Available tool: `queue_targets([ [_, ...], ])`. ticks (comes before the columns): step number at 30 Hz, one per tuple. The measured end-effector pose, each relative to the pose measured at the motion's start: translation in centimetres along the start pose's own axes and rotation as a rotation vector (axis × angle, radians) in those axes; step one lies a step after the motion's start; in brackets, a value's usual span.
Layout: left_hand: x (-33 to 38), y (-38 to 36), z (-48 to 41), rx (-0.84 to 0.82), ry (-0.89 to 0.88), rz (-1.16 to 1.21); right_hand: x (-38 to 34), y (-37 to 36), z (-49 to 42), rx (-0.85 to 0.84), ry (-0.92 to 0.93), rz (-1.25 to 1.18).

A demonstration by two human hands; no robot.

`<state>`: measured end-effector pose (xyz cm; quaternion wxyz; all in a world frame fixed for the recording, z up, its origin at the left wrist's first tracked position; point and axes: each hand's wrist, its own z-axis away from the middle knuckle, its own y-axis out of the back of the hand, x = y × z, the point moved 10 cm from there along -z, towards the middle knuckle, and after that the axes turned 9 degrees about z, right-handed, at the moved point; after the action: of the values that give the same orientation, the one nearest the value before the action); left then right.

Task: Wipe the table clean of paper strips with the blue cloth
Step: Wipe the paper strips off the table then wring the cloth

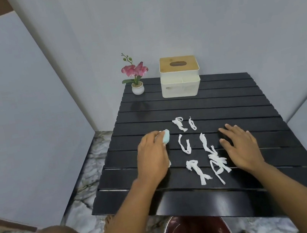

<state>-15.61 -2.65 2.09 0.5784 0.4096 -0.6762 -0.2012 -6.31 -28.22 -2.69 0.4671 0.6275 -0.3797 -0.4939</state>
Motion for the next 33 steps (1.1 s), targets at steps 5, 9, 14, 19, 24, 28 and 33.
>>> queue_targets([
  [5, -3.5, 1.0, -4.5, -0.145, -0.014, 0.068, -9.2, 2.0, -0.3, 0.057, 0.331, -0.092],
  [9, -8.9, 3.2, -2.6, 0.063, 0.16, 0.181, -19.6, -0.5, 0.3, -0.054, 0.771, 0.052],
  [14, -10.5, 3.3, -0.6, 0.163, 0.159, 0.236, -25.2, -4.7, -1.7, -0.224, 0.96, 0.29],
  [19, -10.1, 2.8, -1.9, 0.189, 0.183, 0.22, -27.7, -5.1, -4.4, -0.114, 0.94, 0.373],
  [24, -7.1, -0.1, -3.6, 0.044, 0.095, 0.124, -21.0, -0.2, -11.8, 0.076, 0.546, 0.218],
  [28, -6.0, -3.6, -3.7, -0.123, 0.066, -0.07, -8.4, 1.7, -15.0, 0.09, 0.173, 0.334],
  [33, -6.3, -5.0, -3.6, -0.199, 0.047, -0.268, -3.2, 0.2, -13.8, 0.004, 0.095, 0.305],
])
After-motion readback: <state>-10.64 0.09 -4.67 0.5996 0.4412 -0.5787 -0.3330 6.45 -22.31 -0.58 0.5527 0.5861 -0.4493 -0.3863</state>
